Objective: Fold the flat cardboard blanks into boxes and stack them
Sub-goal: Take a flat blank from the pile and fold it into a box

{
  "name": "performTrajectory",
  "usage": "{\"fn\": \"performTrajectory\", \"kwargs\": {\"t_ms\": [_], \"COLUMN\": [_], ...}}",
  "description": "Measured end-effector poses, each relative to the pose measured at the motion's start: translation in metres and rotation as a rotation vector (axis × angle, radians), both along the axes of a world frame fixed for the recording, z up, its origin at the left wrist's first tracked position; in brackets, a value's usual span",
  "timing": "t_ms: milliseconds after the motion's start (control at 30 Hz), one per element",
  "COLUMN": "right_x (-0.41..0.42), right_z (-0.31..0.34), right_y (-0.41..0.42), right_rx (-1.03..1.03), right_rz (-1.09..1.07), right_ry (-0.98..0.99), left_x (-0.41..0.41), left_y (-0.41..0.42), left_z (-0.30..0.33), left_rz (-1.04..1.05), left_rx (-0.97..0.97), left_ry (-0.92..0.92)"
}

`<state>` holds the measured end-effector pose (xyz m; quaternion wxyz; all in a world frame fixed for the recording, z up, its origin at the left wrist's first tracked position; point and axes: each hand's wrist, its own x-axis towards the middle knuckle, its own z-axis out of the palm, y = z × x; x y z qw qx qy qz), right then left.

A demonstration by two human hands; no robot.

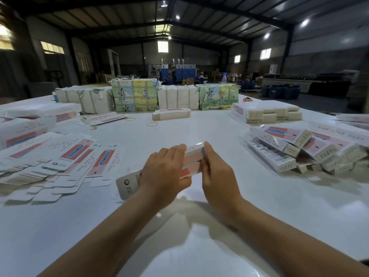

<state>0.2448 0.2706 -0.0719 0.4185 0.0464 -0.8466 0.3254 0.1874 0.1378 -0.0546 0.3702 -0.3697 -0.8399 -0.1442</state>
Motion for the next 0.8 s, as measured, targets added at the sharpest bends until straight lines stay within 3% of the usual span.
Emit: {"fn": "performTrajectory", "kwargs": {"t_ms": [133, 300, 367, 600, 800], "right_x": [0.002, -0.002, -0.003, -0.002, -0.002], "right_z": [-0.004, 0.010, 0.013, 0.011, 0.009], "right_y": [-0.003, 0.006, 0.013, 0.013, 0.012], "right_rx": [-0.038, -0.630, -0.737, -0.458, -0.399], "right_rz": [0.046, 0.420, 0.490, 0.291, 0.230], "right_ry": [-0.064, -0.157, -0.195, -0.049, -0.004], "left_x": [0.001, -0.006, -0.008, -0.010, -0.007], "left_y": [-0.001, -0.009, -0.011, -0.009, -0.009], "left_z": [-0.001, -0.001, -0.002, -0.004, -0.004], "left_rz": [0.038, 0.030, 0.015, -0.031, -0.053], "left_rx": [-0.038, -0.016, -0.015, -0.009, 0.031], "left_ry": [0.006, 0.002, 0.006, -0.008, -0.015]}}
